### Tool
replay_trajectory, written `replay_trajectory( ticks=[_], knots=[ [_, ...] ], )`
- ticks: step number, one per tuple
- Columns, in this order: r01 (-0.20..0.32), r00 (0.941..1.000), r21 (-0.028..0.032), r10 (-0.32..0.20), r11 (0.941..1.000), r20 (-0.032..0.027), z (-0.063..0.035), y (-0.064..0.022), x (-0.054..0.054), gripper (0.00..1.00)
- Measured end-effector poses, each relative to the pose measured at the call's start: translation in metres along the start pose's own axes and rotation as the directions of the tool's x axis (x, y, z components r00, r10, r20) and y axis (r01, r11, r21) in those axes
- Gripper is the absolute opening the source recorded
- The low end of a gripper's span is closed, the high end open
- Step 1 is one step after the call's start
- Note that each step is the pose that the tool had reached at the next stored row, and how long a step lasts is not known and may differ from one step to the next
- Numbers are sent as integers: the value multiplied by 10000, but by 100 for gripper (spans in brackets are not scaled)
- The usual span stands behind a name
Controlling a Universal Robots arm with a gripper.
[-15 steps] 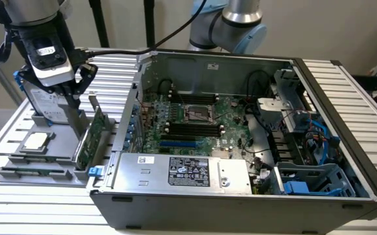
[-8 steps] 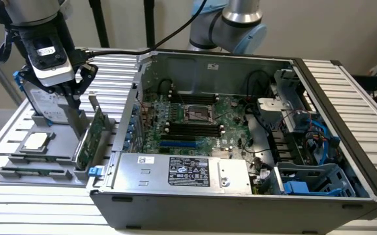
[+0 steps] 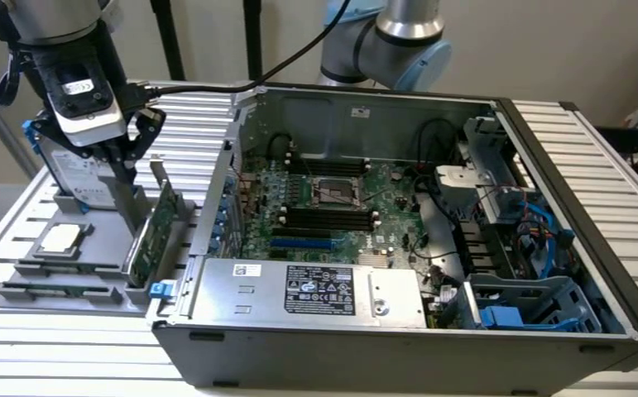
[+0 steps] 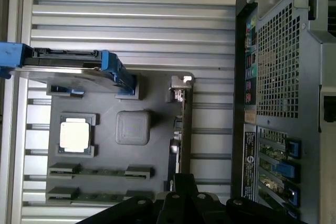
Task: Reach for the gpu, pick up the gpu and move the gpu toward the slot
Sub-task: 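Pick up the gpu and move the gpu toward the slot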
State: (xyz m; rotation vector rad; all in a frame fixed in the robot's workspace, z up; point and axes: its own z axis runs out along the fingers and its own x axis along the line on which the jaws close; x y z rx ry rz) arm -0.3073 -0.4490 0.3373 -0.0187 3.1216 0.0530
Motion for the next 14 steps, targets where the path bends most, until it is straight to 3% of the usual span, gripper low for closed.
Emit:
replay_trajectory(
  ticks=[2,4,7,8,14],
  knots=[
    [0,10000,0,0,10000,-1,0,0,0,18],
    [0,10000,0,0,10000,-1,0,0,0,30],
    [0,10000,2,0,10000,-2,0,0,1,36],
    [0,10000,1,0,10000,2,8,0,6,42],
    [-19,10000,13,18,10000,83,112,-1,171,42]
  ],
)
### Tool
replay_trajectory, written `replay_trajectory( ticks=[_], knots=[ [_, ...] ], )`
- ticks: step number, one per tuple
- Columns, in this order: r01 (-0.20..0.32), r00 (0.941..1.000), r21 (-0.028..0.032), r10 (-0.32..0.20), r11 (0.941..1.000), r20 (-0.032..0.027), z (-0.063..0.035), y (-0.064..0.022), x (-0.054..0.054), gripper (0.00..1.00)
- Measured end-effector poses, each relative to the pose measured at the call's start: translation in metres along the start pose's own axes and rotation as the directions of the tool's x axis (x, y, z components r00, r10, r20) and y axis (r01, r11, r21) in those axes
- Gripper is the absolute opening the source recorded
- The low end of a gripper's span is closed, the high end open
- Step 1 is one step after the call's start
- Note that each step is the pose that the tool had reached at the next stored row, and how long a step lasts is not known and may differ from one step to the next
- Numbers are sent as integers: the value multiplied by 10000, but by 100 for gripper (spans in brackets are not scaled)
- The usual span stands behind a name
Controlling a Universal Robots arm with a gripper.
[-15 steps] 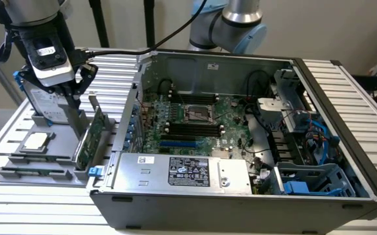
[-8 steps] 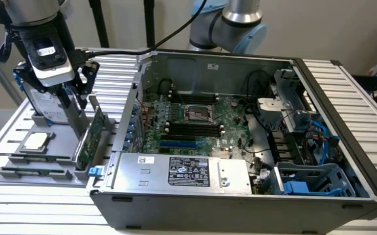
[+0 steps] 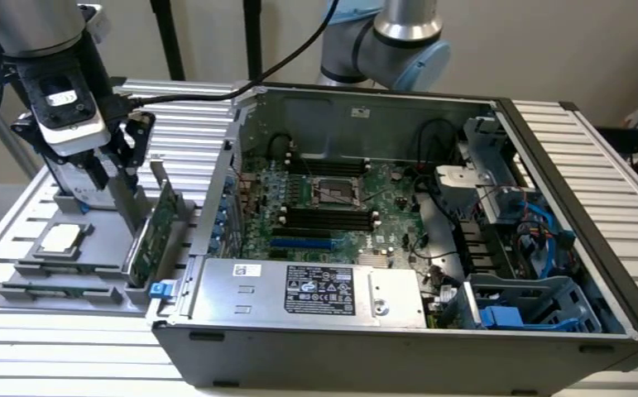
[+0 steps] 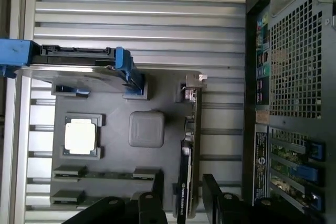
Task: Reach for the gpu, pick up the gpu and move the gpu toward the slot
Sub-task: 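Pick up the gpu and move the gpu toward the slot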
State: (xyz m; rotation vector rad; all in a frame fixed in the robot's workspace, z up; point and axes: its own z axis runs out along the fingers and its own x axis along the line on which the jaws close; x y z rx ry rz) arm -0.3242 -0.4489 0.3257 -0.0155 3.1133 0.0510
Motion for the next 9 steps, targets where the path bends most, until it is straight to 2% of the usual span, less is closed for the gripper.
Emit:
replay_trajectory(
  ticks=[9],
  knots=[
    [1,10000,6,-1,10000,28,163,-7,-6,42]
  ],
)
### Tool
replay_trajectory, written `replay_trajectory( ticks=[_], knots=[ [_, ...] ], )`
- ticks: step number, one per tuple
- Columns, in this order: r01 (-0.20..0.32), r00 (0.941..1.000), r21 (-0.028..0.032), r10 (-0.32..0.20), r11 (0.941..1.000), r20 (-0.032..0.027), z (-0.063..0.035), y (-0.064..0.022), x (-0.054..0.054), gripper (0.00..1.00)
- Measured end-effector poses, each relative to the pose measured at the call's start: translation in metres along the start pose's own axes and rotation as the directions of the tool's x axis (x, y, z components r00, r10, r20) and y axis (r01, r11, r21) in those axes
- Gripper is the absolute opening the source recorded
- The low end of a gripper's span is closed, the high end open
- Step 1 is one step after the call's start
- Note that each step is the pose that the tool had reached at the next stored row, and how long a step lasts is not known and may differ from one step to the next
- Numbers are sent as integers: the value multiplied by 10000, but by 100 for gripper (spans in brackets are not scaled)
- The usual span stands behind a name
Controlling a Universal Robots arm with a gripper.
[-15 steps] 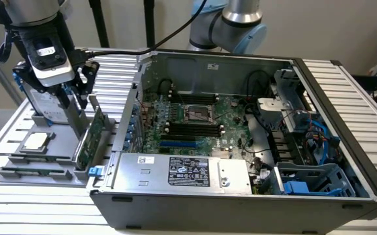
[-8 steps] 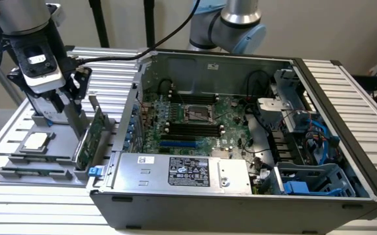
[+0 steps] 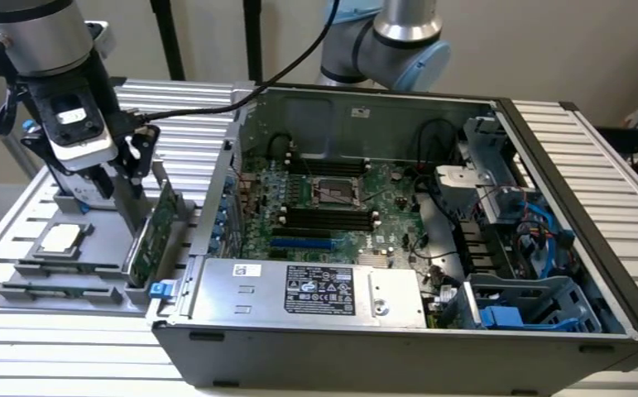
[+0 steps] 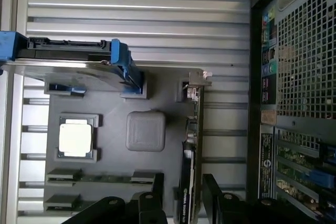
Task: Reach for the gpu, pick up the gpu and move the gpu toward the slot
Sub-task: 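Pick up the gpu and move the gpu toward the slot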
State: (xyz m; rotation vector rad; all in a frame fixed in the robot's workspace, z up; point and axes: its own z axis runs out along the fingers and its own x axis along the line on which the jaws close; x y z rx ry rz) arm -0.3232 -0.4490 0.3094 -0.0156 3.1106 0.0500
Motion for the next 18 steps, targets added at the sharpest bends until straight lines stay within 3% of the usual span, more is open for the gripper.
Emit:
replay_trajectory(
  ticks=[5,11,18],
  knots=[
    [-17,10000,2,17,10000,7,92,-9,-42,42],
    [-104,9999,25,103,9999,63,200,-18,-42,42],
    [-247,9995,149,244,9996,184,295,-23,-38,42]
  ],
)
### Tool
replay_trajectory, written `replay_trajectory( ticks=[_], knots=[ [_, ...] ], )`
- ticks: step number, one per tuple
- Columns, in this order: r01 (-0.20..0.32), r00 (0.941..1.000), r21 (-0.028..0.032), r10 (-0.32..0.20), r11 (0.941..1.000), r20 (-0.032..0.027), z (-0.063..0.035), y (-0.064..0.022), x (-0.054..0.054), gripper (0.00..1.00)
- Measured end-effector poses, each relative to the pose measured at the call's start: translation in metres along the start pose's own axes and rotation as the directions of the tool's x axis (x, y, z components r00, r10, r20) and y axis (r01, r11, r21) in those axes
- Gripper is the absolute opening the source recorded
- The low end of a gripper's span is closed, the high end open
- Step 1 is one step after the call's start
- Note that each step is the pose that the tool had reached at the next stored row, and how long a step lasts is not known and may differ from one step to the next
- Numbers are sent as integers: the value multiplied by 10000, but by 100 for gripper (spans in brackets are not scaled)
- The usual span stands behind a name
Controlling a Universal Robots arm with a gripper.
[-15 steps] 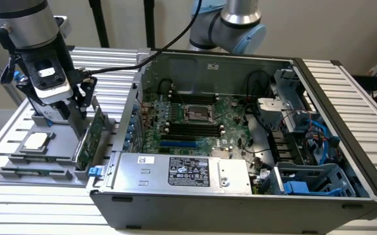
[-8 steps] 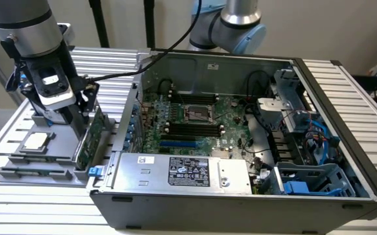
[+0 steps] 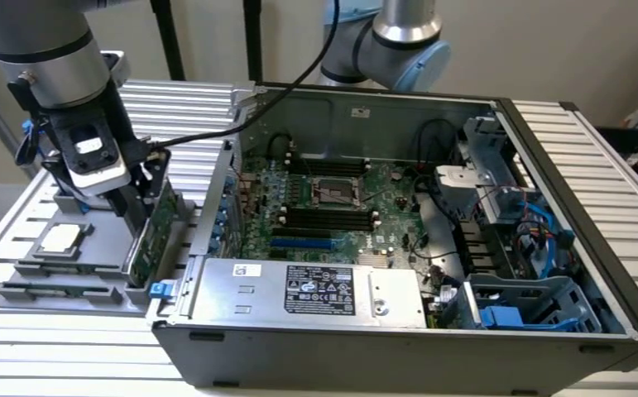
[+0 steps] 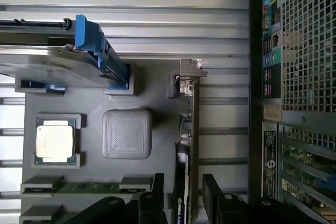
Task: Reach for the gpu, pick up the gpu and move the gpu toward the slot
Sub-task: 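Pick up the gpu and move the gpu toward the slot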
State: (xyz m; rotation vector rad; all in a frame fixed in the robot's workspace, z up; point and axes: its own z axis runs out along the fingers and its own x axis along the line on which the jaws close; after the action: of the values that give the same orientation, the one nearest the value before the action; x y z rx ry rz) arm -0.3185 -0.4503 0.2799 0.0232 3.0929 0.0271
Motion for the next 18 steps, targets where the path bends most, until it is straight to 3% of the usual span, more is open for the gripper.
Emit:
replay_trajectory(
  ticks=[4,9,11,18],
  knots=[
    [-81,9999,142,80,9999,81,42,-2,2,42],
    [-220,9996,413,211,9989,206,85,-2,4,42],
    [-286,9993,490,274,9984,251,105,-3,5,42],
    [-336,9989,510,318,9981,358,217,5,10,42]
  ],
)
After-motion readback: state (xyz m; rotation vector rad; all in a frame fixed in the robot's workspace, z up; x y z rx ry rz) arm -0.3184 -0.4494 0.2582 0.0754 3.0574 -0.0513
